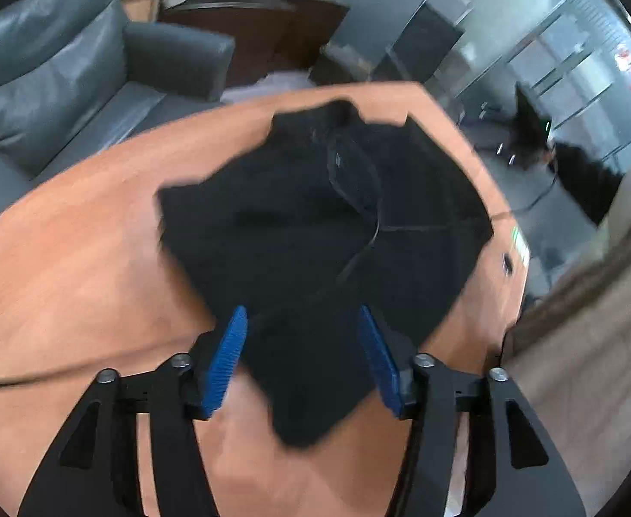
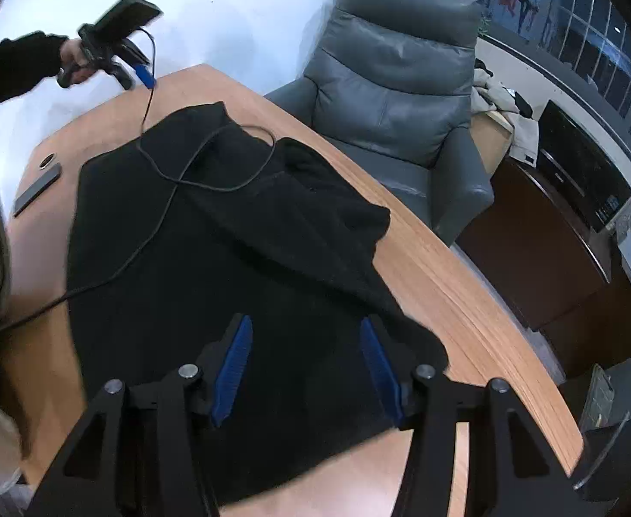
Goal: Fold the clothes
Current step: 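Release the jacket and pull both grippers back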
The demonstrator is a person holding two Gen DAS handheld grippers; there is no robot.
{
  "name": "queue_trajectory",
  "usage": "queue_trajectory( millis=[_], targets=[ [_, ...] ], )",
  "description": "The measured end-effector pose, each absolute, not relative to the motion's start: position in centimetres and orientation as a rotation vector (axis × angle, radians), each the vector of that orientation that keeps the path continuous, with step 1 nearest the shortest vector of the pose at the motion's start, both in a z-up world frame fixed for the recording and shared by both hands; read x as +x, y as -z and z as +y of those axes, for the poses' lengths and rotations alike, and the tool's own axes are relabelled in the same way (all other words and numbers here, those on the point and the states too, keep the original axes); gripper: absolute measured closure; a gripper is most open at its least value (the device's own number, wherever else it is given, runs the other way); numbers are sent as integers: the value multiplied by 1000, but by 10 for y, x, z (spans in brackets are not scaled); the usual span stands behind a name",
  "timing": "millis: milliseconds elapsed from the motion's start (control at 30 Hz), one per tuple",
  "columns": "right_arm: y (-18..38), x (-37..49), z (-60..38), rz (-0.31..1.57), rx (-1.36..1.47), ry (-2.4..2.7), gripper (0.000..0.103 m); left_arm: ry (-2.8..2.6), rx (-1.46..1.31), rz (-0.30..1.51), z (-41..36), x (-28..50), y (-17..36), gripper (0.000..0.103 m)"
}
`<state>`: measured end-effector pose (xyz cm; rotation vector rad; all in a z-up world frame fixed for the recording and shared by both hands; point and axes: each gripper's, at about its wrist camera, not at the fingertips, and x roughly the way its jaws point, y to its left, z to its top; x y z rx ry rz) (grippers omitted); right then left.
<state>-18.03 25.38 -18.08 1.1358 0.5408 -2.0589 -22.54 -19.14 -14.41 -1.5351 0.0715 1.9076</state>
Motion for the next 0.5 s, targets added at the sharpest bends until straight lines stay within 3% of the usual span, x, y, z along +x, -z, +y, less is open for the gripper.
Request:
queue_trajectory(
  millis=[33, 100, 200, 500],
  targets=[
    [176, -176, 264, 523, 1164, 2069, 47, -1914, -1561, 92, -195, -217, 141, 28],
    [170, -167, 281, 508, 1221, 2080, 47, -1927, -1579, 138, -195, -205, 142, 21],
    [174, -160, 289, 521, 1264, 2080, 47, -1935, -1555, 144, -179, -208, 158, 21],
    [226, -197, 220, 584, 1014, 2077, 46, -1943, -1372, 317, -105, -280, 240, 21]
  ],
)
